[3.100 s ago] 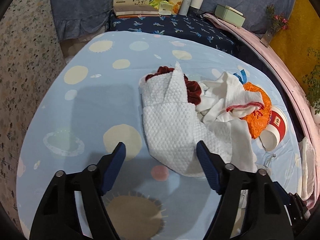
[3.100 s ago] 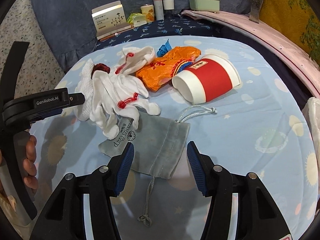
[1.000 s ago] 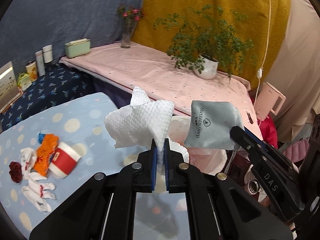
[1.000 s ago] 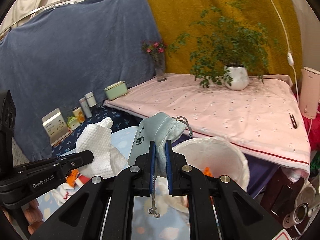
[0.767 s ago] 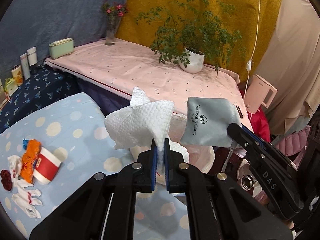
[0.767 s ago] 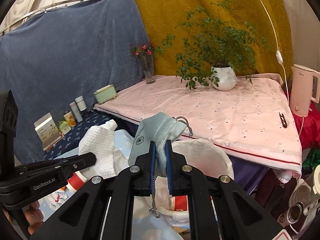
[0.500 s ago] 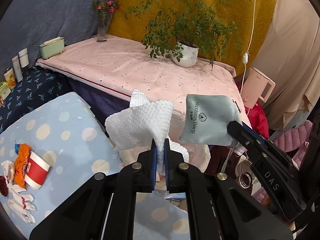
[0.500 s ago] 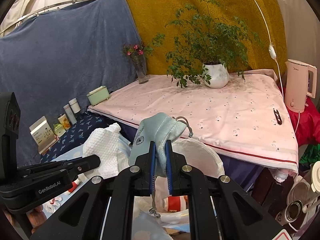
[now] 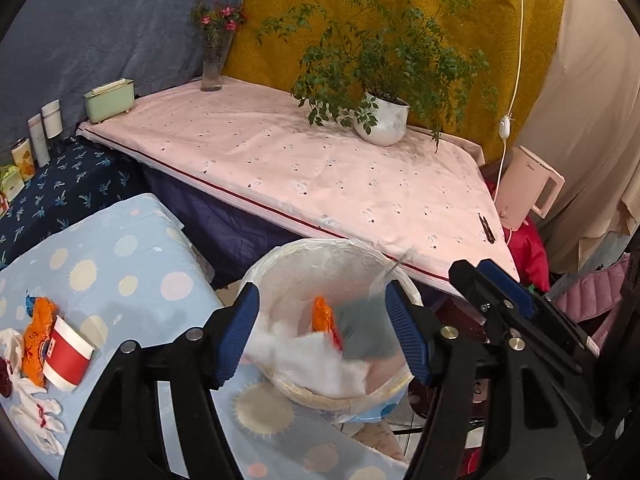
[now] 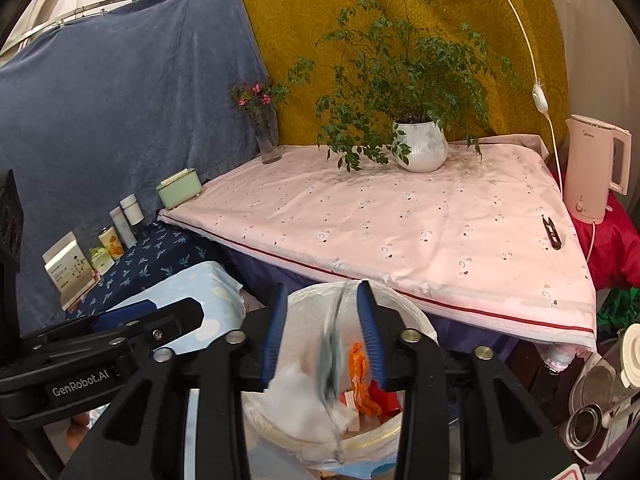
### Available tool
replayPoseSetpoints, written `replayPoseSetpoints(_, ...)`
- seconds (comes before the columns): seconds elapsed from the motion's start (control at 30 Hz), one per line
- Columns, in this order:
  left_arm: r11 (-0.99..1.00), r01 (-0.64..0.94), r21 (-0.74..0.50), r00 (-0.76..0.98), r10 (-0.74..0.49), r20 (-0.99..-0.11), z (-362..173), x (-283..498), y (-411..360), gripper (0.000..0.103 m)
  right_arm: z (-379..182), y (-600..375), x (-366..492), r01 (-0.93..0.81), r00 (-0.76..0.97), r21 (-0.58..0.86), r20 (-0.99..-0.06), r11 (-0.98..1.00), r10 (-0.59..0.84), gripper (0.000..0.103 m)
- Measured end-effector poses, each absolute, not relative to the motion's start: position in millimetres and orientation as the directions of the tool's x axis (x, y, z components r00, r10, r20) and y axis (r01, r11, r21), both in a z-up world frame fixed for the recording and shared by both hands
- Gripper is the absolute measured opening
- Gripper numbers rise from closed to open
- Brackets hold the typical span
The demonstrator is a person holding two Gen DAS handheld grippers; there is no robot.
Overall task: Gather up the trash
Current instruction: 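Open the right tool over the bin while the left tool releases the towel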
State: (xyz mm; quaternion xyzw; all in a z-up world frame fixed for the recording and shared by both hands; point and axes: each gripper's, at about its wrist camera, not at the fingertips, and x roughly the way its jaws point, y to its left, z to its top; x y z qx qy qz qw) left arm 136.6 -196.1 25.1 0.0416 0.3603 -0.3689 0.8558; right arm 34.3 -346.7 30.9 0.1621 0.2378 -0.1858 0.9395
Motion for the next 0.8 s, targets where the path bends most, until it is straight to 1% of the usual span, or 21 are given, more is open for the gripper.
replayPoseSetpoints(0.17,0.742,0.647,-0.178,0.493,-0.584,-0.645,25.5,139.1,-189.2,0.063,33.8,-342.5,35.2,0.418,0.820,0.208,-0.505,0.884,-0.269,0.038)
replayPoseSetpoints(0.43,0.760,0.623,-0.187,0.514,-0.577,-0.634,31.5,138.6,-173.4,0.063,41.1,-329.6,33.5,0.399,0.826,0.197,-0.501,0.896,-0.258,0.039)
replayPoseSetpoints(0.53,0.769,0.612,-0.187,0.527,-0.572,-0.628,34.0,136.7,-164.5,0.063,43.8,-322.8,32.3,0.387,0.831,0.194,-0.498,0.901,-0.250,0.040)
replayPoseSetpoints(0.6,0.777,0.602,-0.186,0.537,-0.566,-0.625,35.6,135.6,-158.3,0.063,46.8,-317.7,31.6,0.378,0.835,0.193,-0.493,0.905,-0.244,0.043)
replayPoseSetpoints(0.77,0.801,0.566,-0.193,0.563,-0.547,-0.619,37.2,133.9,-134.4,0.063,53.4,-299.4,32.9,0.346,0.846,0.188,-0.486,0.919,-0.219,0.044)
replayPoseSetpoints(0.8,0.808,0.556,-0.195,0.568,-0.541,-0.621,36.8,134.4,-129.0,0.064,54.2,-295.8,33.7,0.341,0.847,0.185,-0.485,0.922,-0.216,0.044)
